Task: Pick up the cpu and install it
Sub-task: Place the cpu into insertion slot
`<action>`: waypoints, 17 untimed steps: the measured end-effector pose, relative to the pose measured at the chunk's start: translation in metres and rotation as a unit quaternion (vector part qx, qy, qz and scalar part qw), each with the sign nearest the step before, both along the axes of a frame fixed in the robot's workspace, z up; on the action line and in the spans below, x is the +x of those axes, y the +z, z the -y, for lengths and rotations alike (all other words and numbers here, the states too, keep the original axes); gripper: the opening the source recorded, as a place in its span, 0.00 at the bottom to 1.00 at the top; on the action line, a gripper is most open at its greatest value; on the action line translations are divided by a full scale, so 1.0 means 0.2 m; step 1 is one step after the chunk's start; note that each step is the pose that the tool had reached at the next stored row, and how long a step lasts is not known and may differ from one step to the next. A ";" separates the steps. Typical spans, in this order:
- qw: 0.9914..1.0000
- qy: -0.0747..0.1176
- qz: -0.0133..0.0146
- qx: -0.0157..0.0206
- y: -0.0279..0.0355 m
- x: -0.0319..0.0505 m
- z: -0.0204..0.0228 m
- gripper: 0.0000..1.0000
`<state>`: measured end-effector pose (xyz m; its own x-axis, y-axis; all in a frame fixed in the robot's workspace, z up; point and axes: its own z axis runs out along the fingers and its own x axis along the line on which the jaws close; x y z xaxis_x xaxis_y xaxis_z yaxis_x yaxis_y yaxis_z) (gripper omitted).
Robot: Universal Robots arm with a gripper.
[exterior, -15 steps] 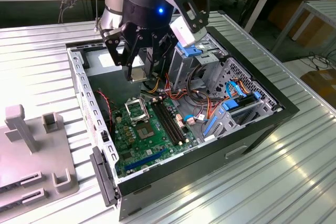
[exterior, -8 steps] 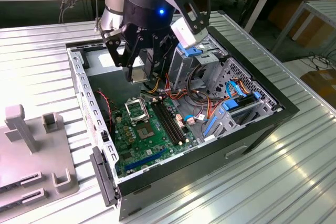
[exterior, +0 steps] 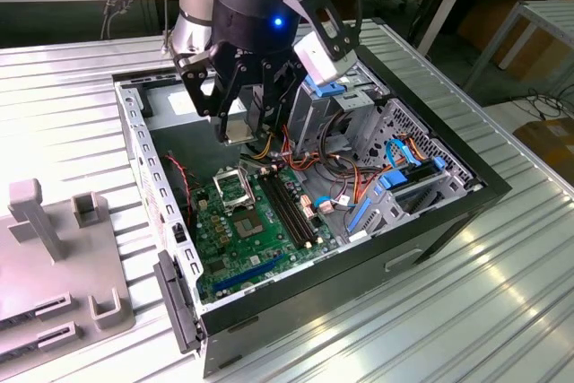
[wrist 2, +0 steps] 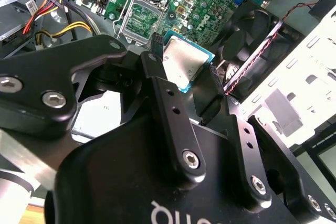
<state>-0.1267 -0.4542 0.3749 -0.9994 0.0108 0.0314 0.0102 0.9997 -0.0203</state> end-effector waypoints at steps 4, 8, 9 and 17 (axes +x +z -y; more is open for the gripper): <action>1.000 0.000 0.000 0.000 0.000 0.000 0.001 0.47; 1.000 0.000 0.000 0.000 0.000 0.000 0.002 0.47; 1.000 0.000 0.000 0.000 0.000 0.000 0.002 0.47; 1.000 0.000 0.000 0.000 0.000 0.000 0.023 0.47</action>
